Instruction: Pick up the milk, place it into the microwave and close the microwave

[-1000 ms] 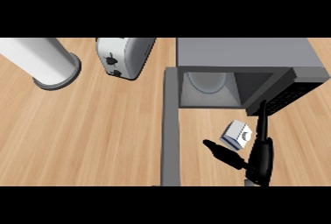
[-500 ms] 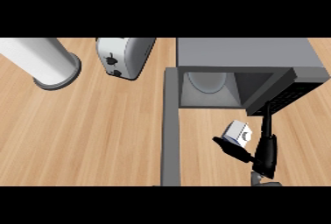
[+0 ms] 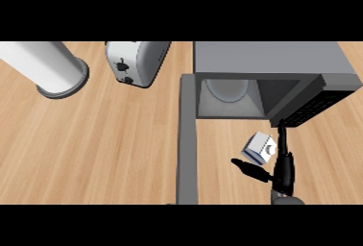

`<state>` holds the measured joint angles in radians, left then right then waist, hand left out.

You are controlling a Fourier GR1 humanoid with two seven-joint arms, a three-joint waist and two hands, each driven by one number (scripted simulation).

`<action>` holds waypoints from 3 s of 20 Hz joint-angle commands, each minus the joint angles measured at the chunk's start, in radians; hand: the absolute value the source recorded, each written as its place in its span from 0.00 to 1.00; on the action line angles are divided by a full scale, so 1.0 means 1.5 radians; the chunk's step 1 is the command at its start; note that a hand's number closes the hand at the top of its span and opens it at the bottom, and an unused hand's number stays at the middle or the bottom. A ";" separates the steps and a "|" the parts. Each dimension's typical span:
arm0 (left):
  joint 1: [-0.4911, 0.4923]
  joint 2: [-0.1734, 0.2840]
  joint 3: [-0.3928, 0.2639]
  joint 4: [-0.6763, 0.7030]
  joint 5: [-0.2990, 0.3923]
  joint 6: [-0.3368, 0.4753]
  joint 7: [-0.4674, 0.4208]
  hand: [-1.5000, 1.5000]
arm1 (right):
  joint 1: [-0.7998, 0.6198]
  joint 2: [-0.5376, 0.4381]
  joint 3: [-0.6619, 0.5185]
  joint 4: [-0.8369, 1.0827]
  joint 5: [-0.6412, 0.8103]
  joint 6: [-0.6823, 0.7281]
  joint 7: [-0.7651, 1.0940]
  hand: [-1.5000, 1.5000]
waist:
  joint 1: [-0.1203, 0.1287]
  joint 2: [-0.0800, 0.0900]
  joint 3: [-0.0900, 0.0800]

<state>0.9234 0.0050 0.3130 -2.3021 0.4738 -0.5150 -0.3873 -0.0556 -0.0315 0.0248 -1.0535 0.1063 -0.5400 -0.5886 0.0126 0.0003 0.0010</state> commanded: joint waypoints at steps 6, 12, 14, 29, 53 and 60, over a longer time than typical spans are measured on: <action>0.035 0.013 0.044 -0.014 0.048 -0.041 0.005 0.00 | -0.083 0.014 -0.057 0.193 0.008 -0.053 -0.096 0.00 | 0.005 0.000 0.000; 0.015 -0.003 0.015 -0.011 0.007 -0.016 0.000 0.00 | -0.072 -0.018 -0.059 0.263 0.055 -0.105 -0.134 1.00 | 0.001 0.000 0.000; 0.015 0.008 0.040 0.017 0.046 -0.042 -0.004 0.00 | -0.123 -0.013 -0.085 0.345 0.053 -0.126 -0.168 1.00 | 0.007 0.002 0.000; 0.005 0.016 0.038 0.023 0.056 -0.070 0.007 0.00 | -0.265 -0.100 -0.068 0.433 0.061 0.132 -0.312 1.00 | 0.019 0.006 0.002; -0.059 -0.002 0.091 0.078 0.060 -0.068 0.053 0.00 | -0.348 -0.065 0.021 0.112 0.109 0.191 0.043 1.00 | -0.005 -0.001 -0.001; -0.096 0.020 0.128 0.130 0.068 -0.089 0.057 0.00 | -0.503 -0.085 -0.030 0.329 0.132 0.169 0.038 1.00 | 0.012 0.006 0.000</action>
<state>0.8317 0.0196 0.4915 -2.1591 0.5826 -0.6456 -0.3139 -0.7009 -0.1334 0.0209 -0.6989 0.2912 -0.2708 -0.5318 0.0166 0.0029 0.0018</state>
